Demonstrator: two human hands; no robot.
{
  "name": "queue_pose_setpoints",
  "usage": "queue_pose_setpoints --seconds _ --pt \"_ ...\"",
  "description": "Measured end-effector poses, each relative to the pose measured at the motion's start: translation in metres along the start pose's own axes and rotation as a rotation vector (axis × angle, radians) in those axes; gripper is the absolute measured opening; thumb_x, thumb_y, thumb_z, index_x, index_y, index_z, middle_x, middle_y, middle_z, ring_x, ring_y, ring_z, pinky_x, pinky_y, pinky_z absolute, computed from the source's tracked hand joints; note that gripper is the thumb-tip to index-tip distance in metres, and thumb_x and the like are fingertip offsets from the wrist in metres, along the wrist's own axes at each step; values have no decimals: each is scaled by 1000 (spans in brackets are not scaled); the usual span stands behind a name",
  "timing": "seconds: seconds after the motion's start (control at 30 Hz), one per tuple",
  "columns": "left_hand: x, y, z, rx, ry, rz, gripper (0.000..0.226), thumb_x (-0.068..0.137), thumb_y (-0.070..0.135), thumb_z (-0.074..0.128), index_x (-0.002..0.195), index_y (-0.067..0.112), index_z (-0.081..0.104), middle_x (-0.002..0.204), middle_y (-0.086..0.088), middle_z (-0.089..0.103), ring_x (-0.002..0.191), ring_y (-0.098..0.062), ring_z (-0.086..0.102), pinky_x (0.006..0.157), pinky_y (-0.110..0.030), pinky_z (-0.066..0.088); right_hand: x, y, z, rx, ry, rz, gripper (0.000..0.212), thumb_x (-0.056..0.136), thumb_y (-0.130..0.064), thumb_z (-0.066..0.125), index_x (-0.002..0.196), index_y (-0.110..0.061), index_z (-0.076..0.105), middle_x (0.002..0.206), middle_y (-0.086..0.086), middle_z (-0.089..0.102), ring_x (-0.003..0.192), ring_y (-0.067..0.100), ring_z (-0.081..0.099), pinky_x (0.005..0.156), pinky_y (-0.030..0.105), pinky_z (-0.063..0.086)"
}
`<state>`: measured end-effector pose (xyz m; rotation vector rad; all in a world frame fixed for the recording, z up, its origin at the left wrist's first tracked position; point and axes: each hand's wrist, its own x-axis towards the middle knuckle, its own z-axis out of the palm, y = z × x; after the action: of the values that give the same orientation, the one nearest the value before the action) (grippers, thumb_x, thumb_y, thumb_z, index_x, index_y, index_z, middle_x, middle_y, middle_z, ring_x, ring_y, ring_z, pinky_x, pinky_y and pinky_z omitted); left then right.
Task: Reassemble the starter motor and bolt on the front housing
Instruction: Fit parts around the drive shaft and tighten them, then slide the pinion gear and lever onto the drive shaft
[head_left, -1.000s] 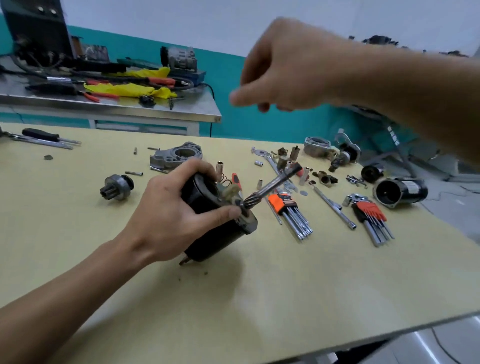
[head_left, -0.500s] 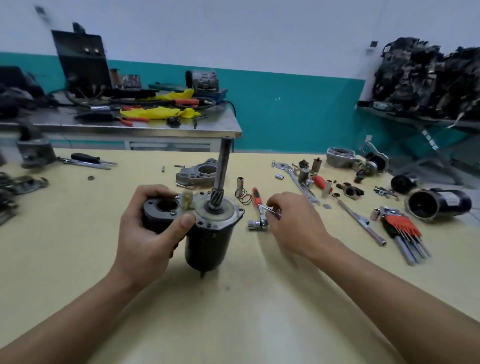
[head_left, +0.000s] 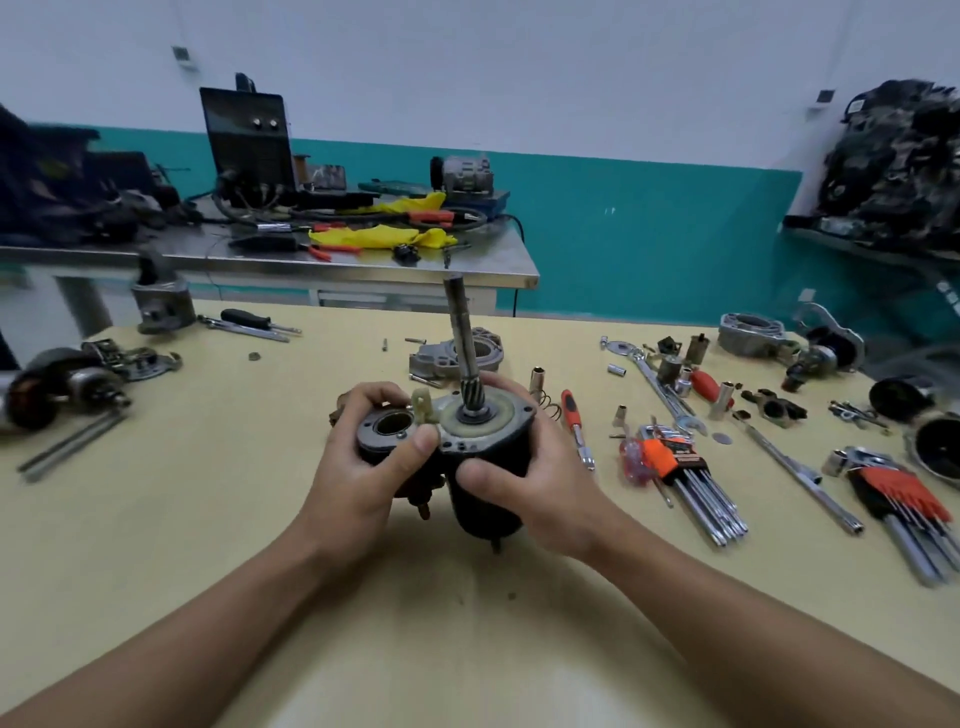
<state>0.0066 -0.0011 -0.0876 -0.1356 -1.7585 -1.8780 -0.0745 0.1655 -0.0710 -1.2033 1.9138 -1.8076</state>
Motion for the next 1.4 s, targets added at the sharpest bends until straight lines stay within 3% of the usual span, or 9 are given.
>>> queue_pose_setpoints --seconds 0.13,0.27,0.6,0.77,0.9,0.97,1.13,1.23,1.4 --pt "7 -2 3 13 -62 8 32 75 39 74 99 30 55 82 1 66 66 -20 64 51 -30 52 5 8 12 249 197 -101 50 83 -59 63 118 -23 63 112 6 70 107 24 66 87 30 53" --pt "15 2 10 29 -125 29 29 76 35 73 97 31 53 73 -1 61 58 -19 59 48 -29 49 8 13 13 332 356 -98 48 90 -36 43 117 -1 62 111 22 68 105 33 65 81 31 53" --pt "29 12 -13 187 -110 108 68 70 63 76 125 30 55 101 2 71 92 -15 68 72 -27 54 5 10 13 363 488 -169 34 87 -21 39 103 -17 68 98 2 75 97 16 69 76 23 53" --pt "48 -1 -91 857 289 42 60 72 52 83 124 39 56 108 6 63 103 -17 59 79 -33 47 4 8 7 269 593 -141 37 87 -27 38 102 -25 71 108 9 71 111 27 63 98 48 49" --pt "56 -29 -93 1101 107 -273 87 66 52 86 141 36 44 127 -4 56 114 -23 54 97 -43 48 6 7 3 217 600 -138 42 89 -30 35 96 -47 73 100 -11 73 106 14 64 92 33 51" --pt "63 -35 -82 1163 44 -279 87 67 59 80 143 40 42 130 -3 59 115 -26 57 99 -45 49 6 8 3 196 597 -132 40 92 -32 33 99 -38 72 104 -3 73 110 20 63 98 44 49" --pt "72 -38 -64 1223 121 -195 55 78 36 76 131 32 59 117 -3 71 98 -26 63 87 -37 53 10 9 3 228 555 -144 40 95 -31 32 101 -28 71 106 9 72 108 28 65 98 54 47" --pt "76 -21 -52 1195 162 -162 71 78 29 83 140 23 48 114 -8 69 92 -29 62 82 -35 50 10 12 2 240 531 -153 39 96 -32 32 106 -23 68 106 9 71 108 27 64 96 52 49" --pt "86 77 -26 708 -10 2 66 59 41 87 110 30 47 103 14 69 87 -7 70 68 -17 54 13 15 3 221 487 -158 41 94 -38 36 115 -16 64 105 6 72 104 24 67 85 39 55"
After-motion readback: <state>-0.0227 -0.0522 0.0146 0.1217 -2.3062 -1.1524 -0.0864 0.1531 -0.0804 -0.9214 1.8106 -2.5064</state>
